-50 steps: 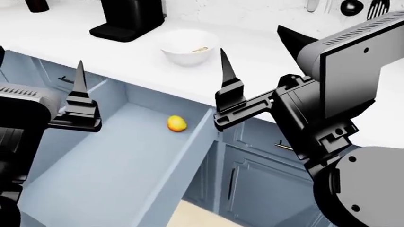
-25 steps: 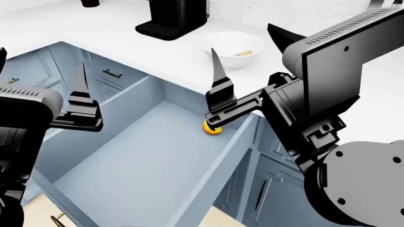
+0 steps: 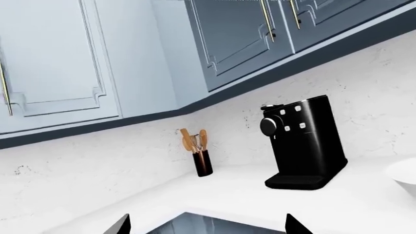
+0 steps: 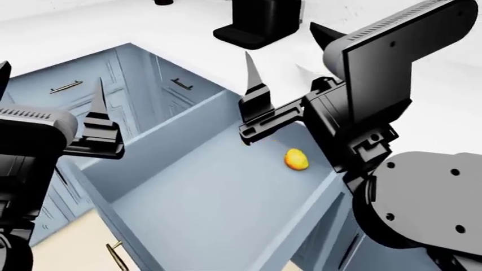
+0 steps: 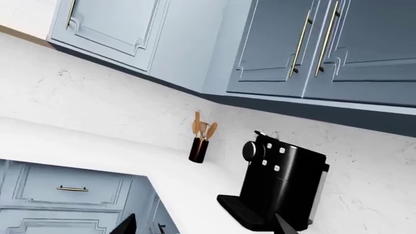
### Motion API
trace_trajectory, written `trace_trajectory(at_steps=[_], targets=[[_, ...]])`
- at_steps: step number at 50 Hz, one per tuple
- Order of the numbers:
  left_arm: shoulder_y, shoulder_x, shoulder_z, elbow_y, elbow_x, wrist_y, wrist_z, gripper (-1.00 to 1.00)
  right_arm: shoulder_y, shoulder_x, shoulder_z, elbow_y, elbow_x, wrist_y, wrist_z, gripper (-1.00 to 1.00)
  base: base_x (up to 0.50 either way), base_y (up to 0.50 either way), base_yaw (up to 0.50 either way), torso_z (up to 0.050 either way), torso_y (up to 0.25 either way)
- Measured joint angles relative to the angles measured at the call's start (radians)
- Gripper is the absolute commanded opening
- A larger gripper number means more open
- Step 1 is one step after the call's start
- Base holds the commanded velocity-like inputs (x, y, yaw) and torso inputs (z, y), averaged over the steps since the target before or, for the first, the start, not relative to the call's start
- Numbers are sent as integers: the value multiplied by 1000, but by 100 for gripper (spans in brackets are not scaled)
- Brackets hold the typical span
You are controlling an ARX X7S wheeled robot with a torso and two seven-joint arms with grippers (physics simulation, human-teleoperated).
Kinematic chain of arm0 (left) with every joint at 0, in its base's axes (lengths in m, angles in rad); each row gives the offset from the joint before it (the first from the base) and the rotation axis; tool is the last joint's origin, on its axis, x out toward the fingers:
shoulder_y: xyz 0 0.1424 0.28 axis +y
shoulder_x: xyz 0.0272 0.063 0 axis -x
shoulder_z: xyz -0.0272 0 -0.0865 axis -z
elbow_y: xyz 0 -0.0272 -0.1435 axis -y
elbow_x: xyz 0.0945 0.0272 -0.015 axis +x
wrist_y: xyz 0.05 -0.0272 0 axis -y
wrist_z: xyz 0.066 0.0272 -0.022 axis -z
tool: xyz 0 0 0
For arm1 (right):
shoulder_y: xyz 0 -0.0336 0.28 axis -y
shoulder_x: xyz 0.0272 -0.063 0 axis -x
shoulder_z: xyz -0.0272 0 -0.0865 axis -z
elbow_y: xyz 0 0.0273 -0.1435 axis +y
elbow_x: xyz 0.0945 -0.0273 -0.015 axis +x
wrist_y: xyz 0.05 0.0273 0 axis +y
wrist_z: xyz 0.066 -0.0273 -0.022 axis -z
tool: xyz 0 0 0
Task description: Place the bar in the bowl and close the drawer.
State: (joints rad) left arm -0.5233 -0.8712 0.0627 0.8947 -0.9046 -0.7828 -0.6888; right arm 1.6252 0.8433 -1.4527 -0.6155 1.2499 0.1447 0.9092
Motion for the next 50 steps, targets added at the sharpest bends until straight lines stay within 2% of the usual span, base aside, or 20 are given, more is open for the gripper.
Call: trace_trajectory(at_steps=[31, 50], targets=[[13, -4, 11, -4, 19, 18, 1, 100, -6, -23, -2, 22, 2, 19, -21, 100, 55, 61, 500, 0, 0], [24, -7, 14, -8, 30, 31, 2, 100, 36, -66, -2, 118, 26, 67, -86, 100, 46, 70, 500, 0, 0]])
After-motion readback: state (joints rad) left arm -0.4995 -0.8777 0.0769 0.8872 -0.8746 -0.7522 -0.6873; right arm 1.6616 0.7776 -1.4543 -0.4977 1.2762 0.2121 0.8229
